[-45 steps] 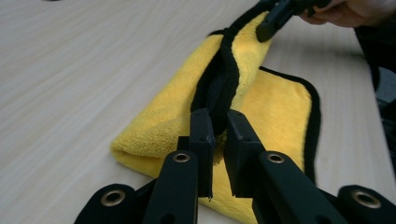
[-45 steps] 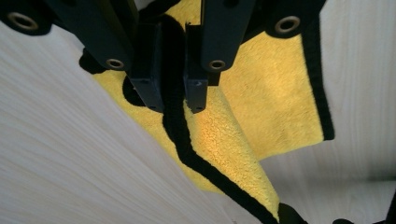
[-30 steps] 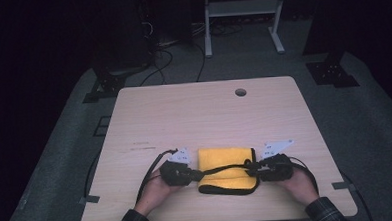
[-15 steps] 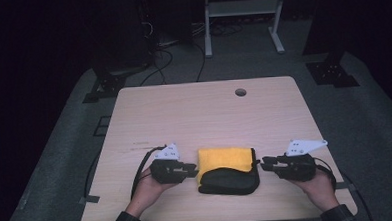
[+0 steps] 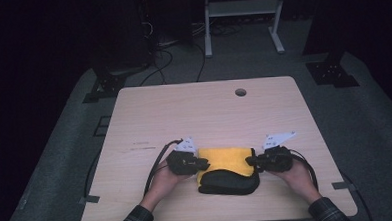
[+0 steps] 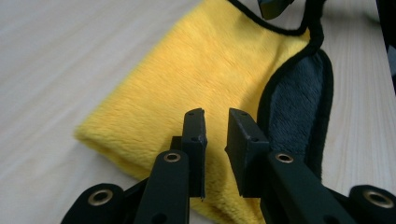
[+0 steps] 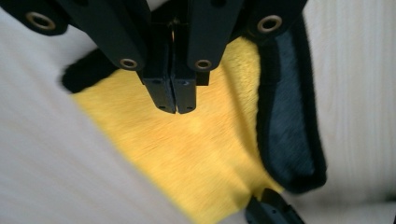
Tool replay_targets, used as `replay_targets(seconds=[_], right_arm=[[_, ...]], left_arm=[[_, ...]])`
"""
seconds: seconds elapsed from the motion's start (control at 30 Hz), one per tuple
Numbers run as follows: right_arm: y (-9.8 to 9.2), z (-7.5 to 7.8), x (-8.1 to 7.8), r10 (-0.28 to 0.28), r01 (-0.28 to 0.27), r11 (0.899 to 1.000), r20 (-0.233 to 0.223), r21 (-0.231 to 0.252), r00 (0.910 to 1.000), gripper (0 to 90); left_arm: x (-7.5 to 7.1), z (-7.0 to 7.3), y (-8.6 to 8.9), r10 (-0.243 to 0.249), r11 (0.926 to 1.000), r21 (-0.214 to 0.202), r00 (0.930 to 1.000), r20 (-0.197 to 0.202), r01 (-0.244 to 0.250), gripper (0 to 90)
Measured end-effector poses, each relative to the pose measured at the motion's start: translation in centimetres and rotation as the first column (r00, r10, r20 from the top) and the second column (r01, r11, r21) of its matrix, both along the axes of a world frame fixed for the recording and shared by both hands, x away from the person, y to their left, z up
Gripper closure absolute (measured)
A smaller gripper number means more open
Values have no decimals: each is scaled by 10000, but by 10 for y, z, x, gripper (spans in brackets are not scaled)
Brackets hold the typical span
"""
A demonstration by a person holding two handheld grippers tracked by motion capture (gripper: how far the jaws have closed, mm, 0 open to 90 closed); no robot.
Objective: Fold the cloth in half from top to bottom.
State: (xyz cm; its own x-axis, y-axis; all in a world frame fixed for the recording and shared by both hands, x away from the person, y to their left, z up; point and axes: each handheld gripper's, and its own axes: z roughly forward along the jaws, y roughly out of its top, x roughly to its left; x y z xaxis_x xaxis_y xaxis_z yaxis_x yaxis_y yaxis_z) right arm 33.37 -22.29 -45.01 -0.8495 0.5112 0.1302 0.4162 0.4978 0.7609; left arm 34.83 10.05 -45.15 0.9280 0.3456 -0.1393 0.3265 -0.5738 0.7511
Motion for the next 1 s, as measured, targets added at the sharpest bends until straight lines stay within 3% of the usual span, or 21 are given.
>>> replay_targets(seconds=[0.23, 0.43, 0.5, 0.57, 0.67, 0.73, 0.8, 0.87, 1.0], right_arm=[[9, -6, -21, 951, -960, 9953, -527, -149, 9941, 864], [11, -13, -38, 1349, -1394, 9875, -623, -742, 9889, 867], [13, -14, -42, 1446, -1493, 9843, -540, -942, 9880, 883], [16, -14, -47, 1581, -1591, 9781, -178, -1341, 9873, 886], [20, -12, -52, 1767, -1673, 9686, 356, -1841, 9836, 872], [18, -11, -50, 1504, -1430, 9759, 331, -1650, 9881, 739], [12, -9, -45, 1169, -1135, 9868, 235, -1153, 9929, 661], [7, -6, -42, 768, -738, 9935, 316, -862, 9965, 580], [-2, -3, -36, -13, 40, 9985, 504, -540, 9987, 389]], left_arm=[[-22, -6, 4, -561, 9980, 286, 9980, -288, 569, 764], [-36, -9, 10, -623, 9966, 531, 9977, -279, 637, 764], [-39, -10, 8, -644, 9949, 763, 9977, -223, 659, 764], [-43, -11, 6, -685, 9926, 1004, 9976, 46, 677, 764], [-43, -11, 8, -695, 9936, 900, 9975, 102, 683, 760], [-43, -9, 11, -576, 9958, 712, 9983, 84, 569, 694], [-43, -6, 15, -435, 9978, 513, 9989, 145, 427, 630], [-45, -3, 19, -75, 9990, 437, 9991, 411, 57, 541], [-47, 0, 29, 633, 9971, 372, 9949, 791, -664, 353]])
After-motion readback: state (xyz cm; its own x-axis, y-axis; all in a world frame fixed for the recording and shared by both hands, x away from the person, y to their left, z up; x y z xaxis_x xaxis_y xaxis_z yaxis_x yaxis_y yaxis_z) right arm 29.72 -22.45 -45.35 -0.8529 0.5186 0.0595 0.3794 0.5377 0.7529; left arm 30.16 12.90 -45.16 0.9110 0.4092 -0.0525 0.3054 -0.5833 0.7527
